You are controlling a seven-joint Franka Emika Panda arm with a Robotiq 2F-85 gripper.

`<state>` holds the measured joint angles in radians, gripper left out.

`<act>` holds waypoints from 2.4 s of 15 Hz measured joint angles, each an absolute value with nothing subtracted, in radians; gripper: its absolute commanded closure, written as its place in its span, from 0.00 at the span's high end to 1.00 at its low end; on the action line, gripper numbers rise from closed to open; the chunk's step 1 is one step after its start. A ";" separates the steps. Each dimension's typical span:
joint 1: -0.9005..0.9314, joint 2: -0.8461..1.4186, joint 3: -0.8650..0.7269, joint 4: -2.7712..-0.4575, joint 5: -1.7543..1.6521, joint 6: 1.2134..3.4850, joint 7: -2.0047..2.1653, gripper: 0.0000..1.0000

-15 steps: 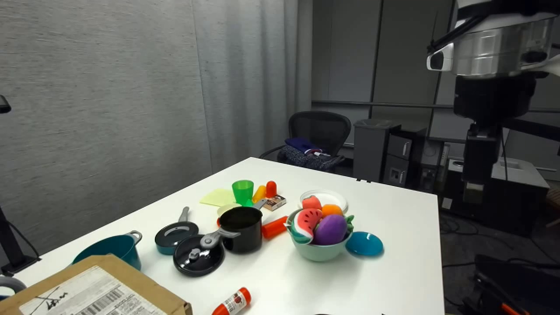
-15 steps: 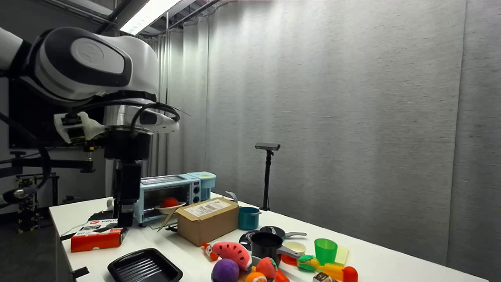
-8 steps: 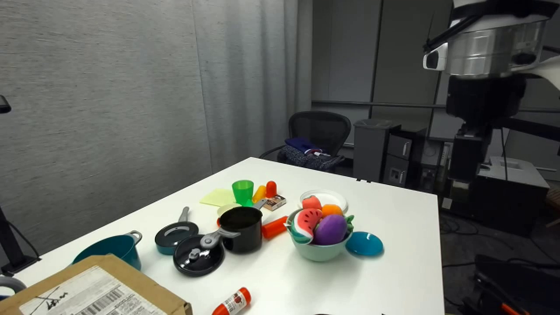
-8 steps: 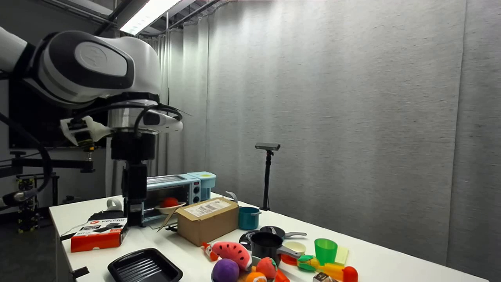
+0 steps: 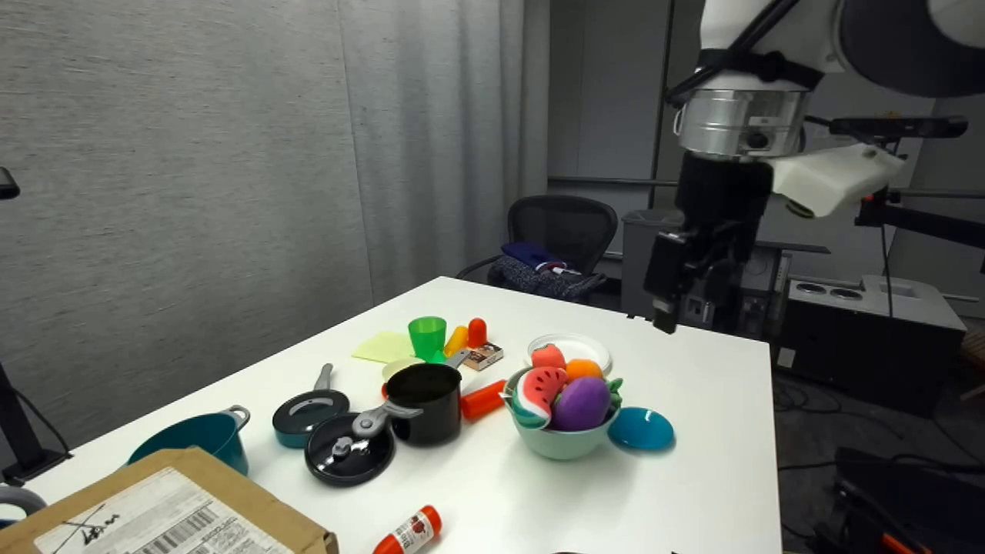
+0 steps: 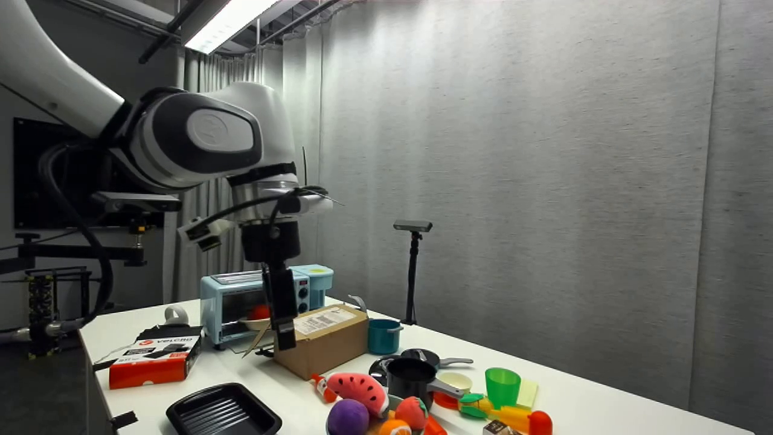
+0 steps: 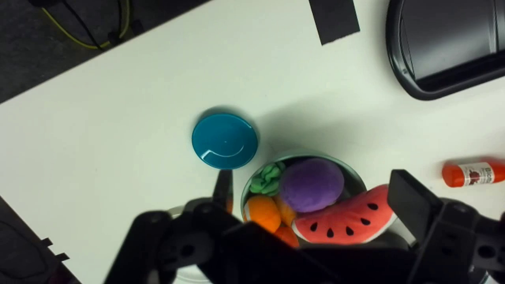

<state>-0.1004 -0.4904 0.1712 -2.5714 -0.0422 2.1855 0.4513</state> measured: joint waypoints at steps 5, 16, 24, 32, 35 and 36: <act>-0.119 -0.288 0.157 -2.429 -0.079 2.262 0.494 1.00; -0.116 -0.221 0.137 -2.380 -0.135 2.326 0.587 1.00; -0.106 -0.068 0.120 -2.300 -0.118 2.519 0.629 1.00; -0.067 0.117 0.078 -2.196 0.163 2.534 0.524 1.00; -0.062 0.191 0.062 -2.144 0.183 2.484 0.521 1.00; -0.060 0.215 0.056 -2.125 0.183 2.462 0.521 1.00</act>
